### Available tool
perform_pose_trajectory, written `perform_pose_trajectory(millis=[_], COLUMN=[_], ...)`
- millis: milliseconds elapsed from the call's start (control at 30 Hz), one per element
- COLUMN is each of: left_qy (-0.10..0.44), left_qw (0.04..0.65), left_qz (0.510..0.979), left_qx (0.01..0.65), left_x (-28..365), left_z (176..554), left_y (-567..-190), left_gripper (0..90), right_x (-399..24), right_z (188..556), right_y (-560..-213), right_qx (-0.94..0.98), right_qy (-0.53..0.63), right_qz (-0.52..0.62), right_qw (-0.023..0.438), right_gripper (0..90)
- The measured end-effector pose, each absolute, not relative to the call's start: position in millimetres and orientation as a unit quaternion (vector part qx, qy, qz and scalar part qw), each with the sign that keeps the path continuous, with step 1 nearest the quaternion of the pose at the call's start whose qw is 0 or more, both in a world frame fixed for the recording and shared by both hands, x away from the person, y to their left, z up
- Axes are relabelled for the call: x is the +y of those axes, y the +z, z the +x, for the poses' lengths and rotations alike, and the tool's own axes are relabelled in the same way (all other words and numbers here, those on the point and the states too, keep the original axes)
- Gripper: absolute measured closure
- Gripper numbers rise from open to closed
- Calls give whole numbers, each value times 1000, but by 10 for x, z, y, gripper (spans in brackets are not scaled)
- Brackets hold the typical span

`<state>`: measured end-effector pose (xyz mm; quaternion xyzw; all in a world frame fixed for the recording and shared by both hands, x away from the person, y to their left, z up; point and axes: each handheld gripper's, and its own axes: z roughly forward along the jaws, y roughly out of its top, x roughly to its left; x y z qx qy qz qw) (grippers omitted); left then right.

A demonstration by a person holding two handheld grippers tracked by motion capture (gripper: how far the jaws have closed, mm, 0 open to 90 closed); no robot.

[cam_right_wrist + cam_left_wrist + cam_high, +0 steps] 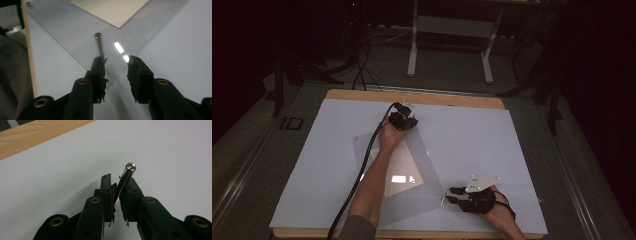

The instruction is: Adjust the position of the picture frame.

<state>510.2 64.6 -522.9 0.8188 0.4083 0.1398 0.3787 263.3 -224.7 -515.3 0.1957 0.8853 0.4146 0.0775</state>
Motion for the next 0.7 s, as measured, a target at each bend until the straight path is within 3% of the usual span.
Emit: perform_pose_trajectory(millis=[167, 367, 600, 700], left_qy=[137, 143, 166, 170], left_qw=[383, 379, 367, 361], left_qz=[815, 812, 816, 819], left_qx=[412, 420, 415, 412], left_x=[623, 606, 570, 563], left_z=[5113, 5112, 5078, 5077], left_y=[-5260, -5275, -5271, -5263], left_gripper=[759, 807, 827, 834], right_x=[-2234, -2080, -1837, -1860], right_z=[2634, 2597, 2584, 2573], right_y=[-5158, -5193, -5324, -5340], right_qx=[890, 893, 894, 887], right_qy=[407, 413, 390, 399], right_qz=[190, 168, 192, 207], right_qw=[81, 60, 113, 107], right_gripper=[684, 642, 840, 847])
